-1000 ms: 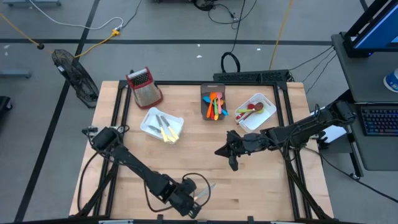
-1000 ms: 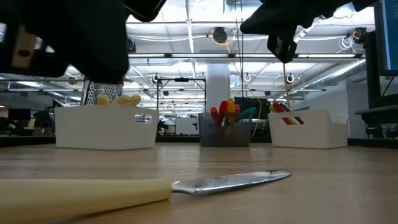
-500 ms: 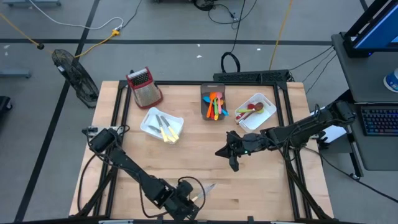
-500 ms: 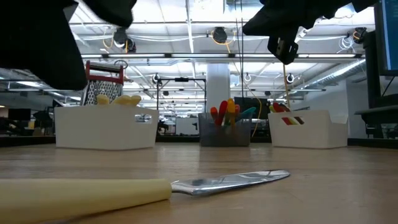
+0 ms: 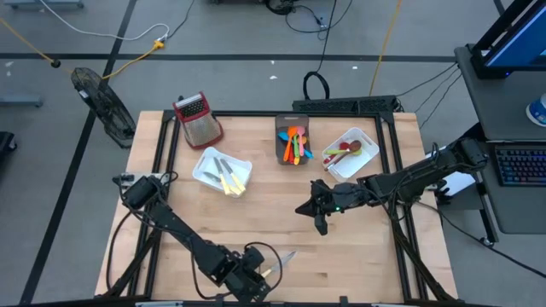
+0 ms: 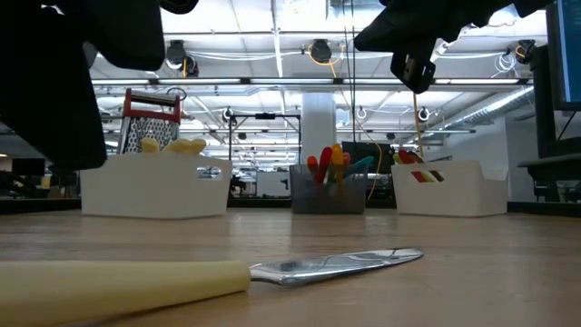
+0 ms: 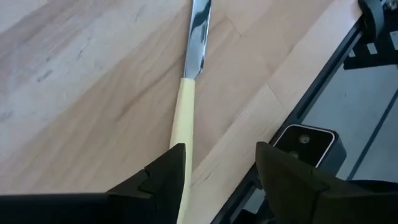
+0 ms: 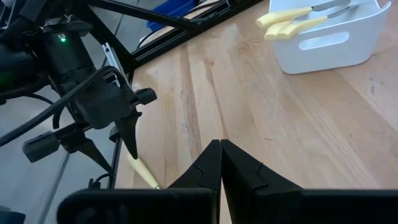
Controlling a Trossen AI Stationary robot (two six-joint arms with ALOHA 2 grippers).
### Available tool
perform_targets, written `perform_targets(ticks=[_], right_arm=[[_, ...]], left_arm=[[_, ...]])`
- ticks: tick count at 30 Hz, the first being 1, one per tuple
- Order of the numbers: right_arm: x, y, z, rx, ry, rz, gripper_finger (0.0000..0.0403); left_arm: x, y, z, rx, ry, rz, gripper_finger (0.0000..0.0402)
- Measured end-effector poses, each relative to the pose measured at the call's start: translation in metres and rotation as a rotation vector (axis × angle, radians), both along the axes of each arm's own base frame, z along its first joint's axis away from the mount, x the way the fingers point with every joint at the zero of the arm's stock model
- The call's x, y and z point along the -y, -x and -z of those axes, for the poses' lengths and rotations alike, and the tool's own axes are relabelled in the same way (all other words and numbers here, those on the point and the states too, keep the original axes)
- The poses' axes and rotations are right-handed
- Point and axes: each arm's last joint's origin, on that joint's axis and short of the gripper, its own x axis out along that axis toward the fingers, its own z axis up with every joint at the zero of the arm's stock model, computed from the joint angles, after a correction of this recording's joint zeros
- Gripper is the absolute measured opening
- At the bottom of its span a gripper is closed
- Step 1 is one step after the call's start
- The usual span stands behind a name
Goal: Pick & Place Kitchen Items
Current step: Put the yellow knife into the left white bin
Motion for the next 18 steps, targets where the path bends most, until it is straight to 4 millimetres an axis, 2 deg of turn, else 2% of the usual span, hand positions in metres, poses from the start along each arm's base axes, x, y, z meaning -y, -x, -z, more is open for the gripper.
perform_targets(ticks=[6, 11, 18], right_arm=[[0.0, 0.0, 0.0, 0.001, 0.004, 0.0, 0.0001], [0.0, 0.0, 0.0, -0.002, 0.007, -0.001, 0.0001], [0.002, 0.0, 0.0, -0.003, 0.007, 0.006, 0.0001]], left_arm=[[-0.001, -0.004, 0.007, 0.003, -0.034, 0.046, 0.02], [0.0, -0.007, 0.032, -0.088, -0.035, 0.102, 0.02], [0.0, -0.008, 0.057, -0.174, -0.04, 0.126, 0.02]])
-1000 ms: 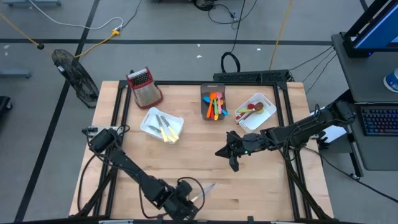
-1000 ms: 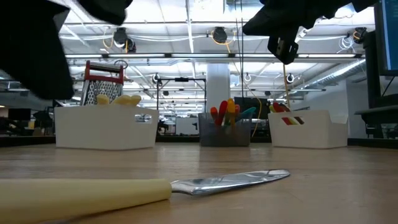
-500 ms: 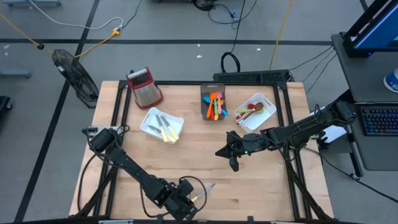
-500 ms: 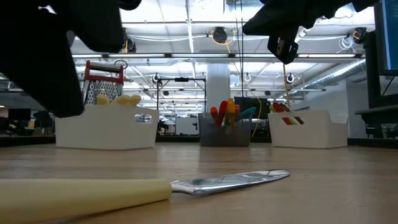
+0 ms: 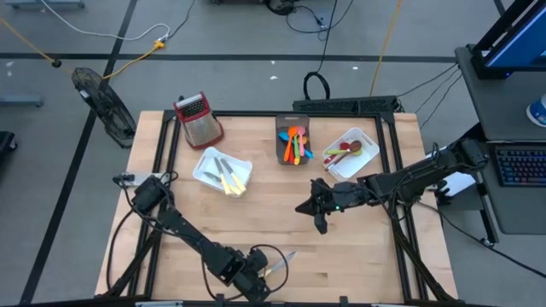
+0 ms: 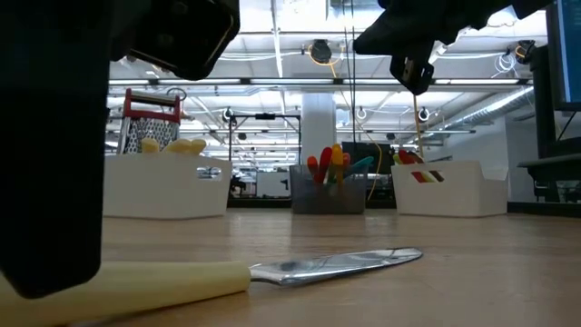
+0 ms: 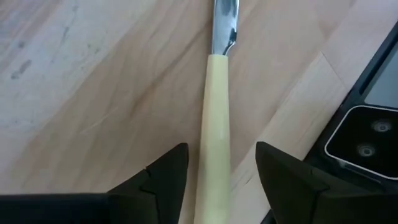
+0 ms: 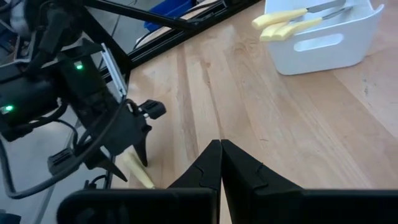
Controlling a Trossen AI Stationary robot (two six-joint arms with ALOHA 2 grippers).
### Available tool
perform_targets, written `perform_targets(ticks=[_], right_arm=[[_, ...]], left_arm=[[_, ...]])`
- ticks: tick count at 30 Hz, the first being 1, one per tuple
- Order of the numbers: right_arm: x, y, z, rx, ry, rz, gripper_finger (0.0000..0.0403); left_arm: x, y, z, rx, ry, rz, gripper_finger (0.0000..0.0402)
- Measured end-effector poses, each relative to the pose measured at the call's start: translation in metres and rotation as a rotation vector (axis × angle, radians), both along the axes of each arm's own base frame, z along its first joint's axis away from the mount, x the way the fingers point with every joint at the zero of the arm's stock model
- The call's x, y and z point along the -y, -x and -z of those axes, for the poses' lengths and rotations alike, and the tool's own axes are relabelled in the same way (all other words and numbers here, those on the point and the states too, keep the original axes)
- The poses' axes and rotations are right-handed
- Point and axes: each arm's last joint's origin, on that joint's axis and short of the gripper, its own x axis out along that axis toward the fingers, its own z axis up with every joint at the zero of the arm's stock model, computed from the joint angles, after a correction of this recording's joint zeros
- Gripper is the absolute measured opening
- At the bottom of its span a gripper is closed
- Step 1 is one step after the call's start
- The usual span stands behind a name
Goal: Pick & Place Kitchen Items
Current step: Put the yellow knife into the left white bin
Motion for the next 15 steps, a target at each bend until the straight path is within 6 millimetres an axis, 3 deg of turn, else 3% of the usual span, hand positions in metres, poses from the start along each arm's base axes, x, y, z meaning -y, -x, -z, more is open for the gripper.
perform_targets(ticks=[6, 15], right_arm=[[0.003, -0.001, 0.0, 0.0, 0.0, 0.009, 0.0002], [0.003, -0.001, 0.0, 0.003, 0.019, 0.001, 0.0002]], left_arm=[[-0.008, 0.007, 0.005, -0.106, -0.073, -0.004, 0.018], [-0.02, 0.001, 0.006, -0.107, -0.112, 0.025, 0.0068]])
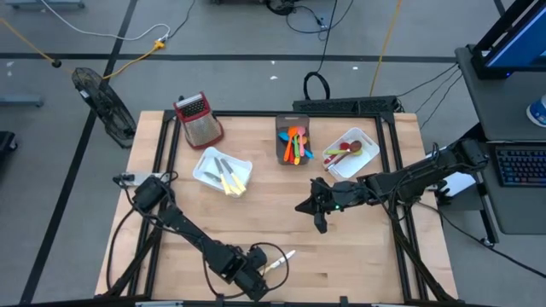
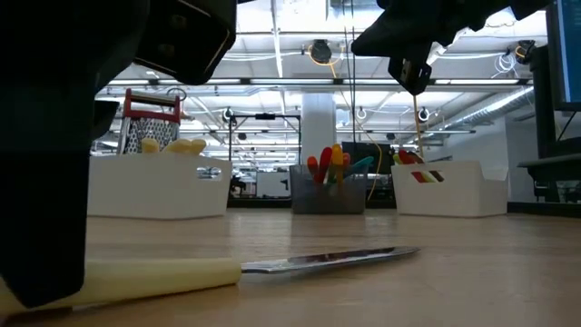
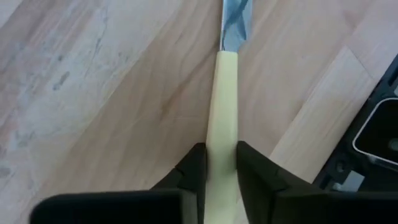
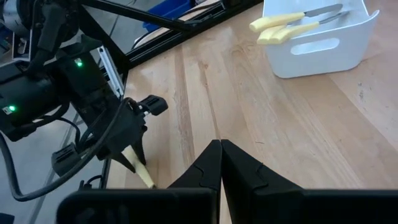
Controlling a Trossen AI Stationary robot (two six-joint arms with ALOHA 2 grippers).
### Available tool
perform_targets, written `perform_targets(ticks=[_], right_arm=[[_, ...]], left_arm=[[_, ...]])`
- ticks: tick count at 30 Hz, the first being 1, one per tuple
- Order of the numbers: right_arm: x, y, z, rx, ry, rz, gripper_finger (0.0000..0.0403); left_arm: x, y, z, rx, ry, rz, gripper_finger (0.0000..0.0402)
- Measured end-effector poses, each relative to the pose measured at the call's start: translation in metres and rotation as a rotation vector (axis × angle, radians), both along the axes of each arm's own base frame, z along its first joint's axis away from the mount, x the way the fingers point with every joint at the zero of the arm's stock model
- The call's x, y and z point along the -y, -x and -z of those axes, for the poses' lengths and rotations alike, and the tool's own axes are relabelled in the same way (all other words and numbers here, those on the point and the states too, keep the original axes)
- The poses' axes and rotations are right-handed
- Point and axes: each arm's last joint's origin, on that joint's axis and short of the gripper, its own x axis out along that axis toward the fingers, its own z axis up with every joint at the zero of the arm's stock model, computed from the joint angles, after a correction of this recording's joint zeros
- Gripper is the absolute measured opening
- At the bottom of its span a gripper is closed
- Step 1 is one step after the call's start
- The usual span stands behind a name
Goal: Pick & Place Kitchen Items
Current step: Put the yellow knife into the left white bin
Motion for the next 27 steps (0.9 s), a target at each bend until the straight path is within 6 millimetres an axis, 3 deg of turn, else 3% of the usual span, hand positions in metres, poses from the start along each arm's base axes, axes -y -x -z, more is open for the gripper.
perform_targets(ticks=[5, 13, 27], right_arm=[[0.0, 0.0, 0.0, 0.002, 0.018, -0.007, 0.0001], [0.0, 0.0, 0.0, 0.003, 0.025, -0.011, 0.0002], [0.0, 0.0, 0.0, 0.003, 0.025, -0.01, 0.0001]], left_arm=[[-0.003, -0.003, 0.0, -0.004, 0.012, -0.016, 0.0048], [-0.01, -0.007, 0.0, -0.012, 0.045, -0.22, 0.0048], [-0.026, -0.007, -0.011, 0.194, -0.179, -0.482, 0.0044]])
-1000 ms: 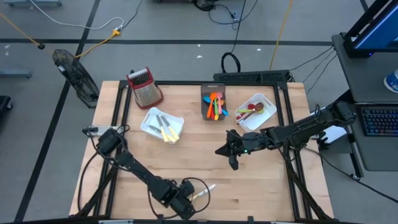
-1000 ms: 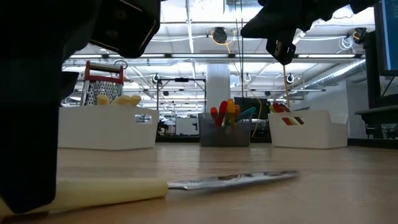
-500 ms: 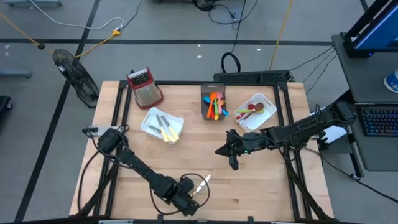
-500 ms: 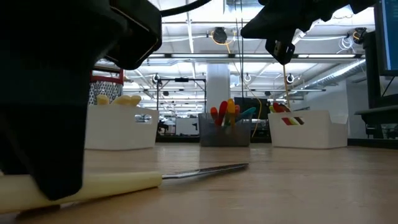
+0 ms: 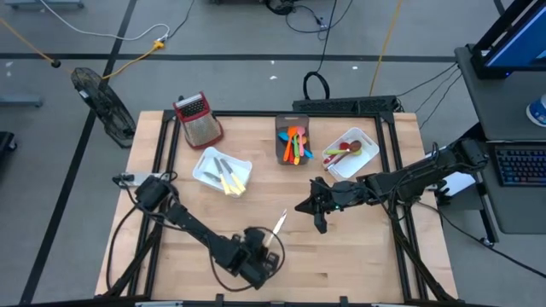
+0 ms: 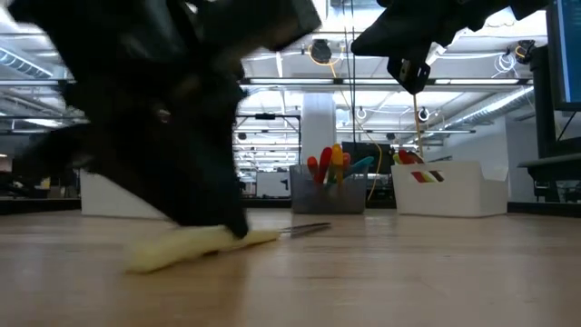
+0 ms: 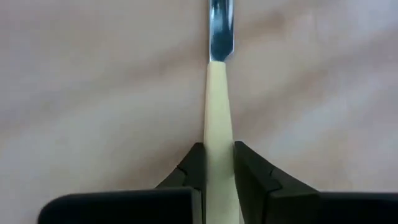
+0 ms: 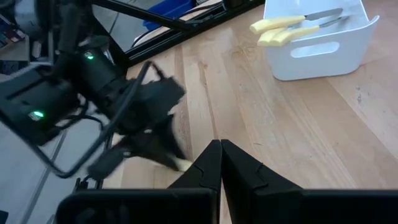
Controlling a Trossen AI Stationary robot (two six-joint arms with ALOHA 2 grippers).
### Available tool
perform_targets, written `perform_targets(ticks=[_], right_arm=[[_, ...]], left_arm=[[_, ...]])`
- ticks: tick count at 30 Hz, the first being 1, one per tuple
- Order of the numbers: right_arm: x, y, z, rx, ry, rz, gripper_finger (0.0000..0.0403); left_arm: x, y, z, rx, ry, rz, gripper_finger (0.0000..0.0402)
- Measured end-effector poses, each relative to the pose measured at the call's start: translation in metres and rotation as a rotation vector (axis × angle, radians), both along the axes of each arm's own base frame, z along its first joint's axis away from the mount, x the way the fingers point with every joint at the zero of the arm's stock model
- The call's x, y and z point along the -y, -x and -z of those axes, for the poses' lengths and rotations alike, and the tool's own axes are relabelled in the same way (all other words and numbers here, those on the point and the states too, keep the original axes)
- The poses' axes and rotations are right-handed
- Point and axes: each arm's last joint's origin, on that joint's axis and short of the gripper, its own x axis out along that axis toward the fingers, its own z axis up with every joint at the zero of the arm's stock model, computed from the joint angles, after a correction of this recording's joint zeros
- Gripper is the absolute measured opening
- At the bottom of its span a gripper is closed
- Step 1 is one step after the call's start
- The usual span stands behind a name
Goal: Pick & Place Kitchen Items
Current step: Put the yellow knife into the left white bin
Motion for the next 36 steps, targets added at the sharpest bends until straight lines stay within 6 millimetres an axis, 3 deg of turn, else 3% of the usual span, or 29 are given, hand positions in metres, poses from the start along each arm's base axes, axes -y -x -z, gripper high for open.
perform_targets(ticks=[3, 8, 24, 29, 36], right_arm=[[0.0, 0.0, 0.0, 0.0, 0.0, 0.0, 0.0001], [0.0, 0.0, 0.0, 0.002, -0.001, 0.0, 0.0002], [0.0, 0.0, 0.0, 0.0, -0.002, 0.001, 0.0004], [0.0, 0.0, 0.0, 0.0, 0.0, 0.0, 0.0004], [0.0, 0.0, 0.0, 0.003, 0.002, -0.001, 0.0004]], left_arm=[[-0.007, 0.002, -0.006, 0.009, -0.053, -0.021, 0.0042], [-0.015, 0.004, -0.02, -0.01, -0.058, -0.041, 0.0002], [-0.017, -0.007, -0.029, 0.069, 0.029, -0.054, 0.0008], [-0.012, -0.018, -0.034, 0.195, 0.106, -0.08, 0.0048], [-0.026, -0.027, -0.035, 0.264, 0.237, -0.34, 0.0146]])
